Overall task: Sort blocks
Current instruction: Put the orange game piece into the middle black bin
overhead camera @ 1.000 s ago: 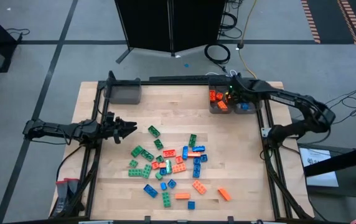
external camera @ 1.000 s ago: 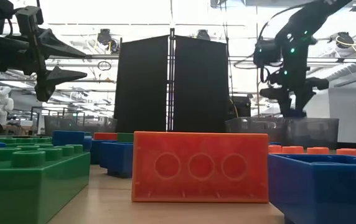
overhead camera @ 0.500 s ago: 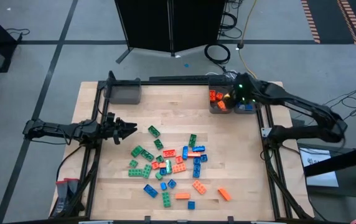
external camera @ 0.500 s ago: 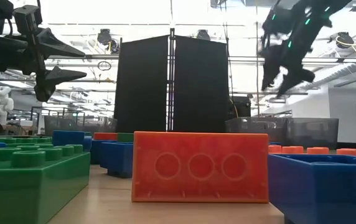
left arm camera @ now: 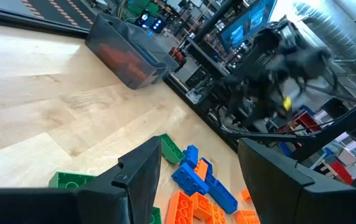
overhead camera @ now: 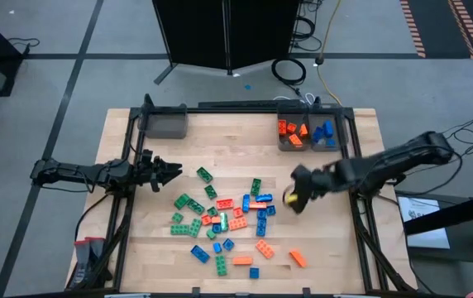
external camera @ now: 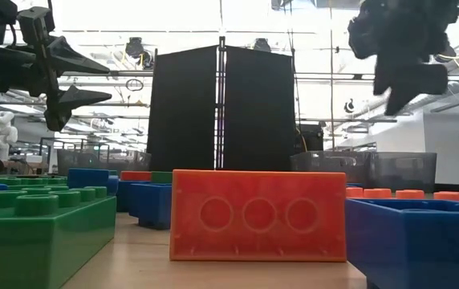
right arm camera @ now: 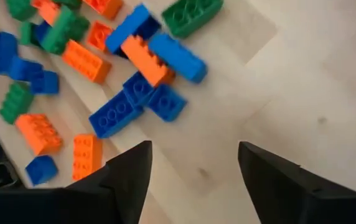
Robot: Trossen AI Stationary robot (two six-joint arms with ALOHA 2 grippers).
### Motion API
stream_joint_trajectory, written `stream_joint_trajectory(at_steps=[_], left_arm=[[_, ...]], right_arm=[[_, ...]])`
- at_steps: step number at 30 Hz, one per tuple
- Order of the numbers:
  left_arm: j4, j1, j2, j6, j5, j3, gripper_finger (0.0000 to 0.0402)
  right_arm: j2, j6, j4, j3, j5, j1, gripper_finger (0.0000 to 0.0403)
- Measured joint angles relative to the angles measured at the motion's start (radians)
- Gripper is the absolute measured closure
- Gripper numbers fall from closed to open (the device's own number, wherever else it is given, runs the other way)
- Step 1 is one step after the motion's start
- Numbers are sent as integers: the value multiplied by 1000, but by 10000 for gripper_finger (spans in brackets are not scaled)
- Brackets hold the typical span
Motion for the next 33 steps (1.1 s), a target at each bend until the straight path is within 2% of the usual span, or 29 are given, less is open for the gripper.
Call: stream_joint_trajectory(at_steps=[4,10,14,18,26,29,33], left_arm=[[0,0,0,0,0,0,186],[0,0,0,1,-1,0,186],[0,0,0,1,-1,0,186],[0,0,0,2,-2,0,186],[0,0,0,2,-1,0,186],[0,0,0,1,-1,0,186],[0,0,0,2,0,0,186]], right_arm=[[128,170,71,0,-12,151,183],[289,369,282,0,-51,321,186],[349,501,353,0,-55,393,186],[386,587,351,0,-55,452,186],[473,641,357,3,-67,514,192],[509,635,350,6,-96,513,227],[518,582,312,8,-103,497,330]])
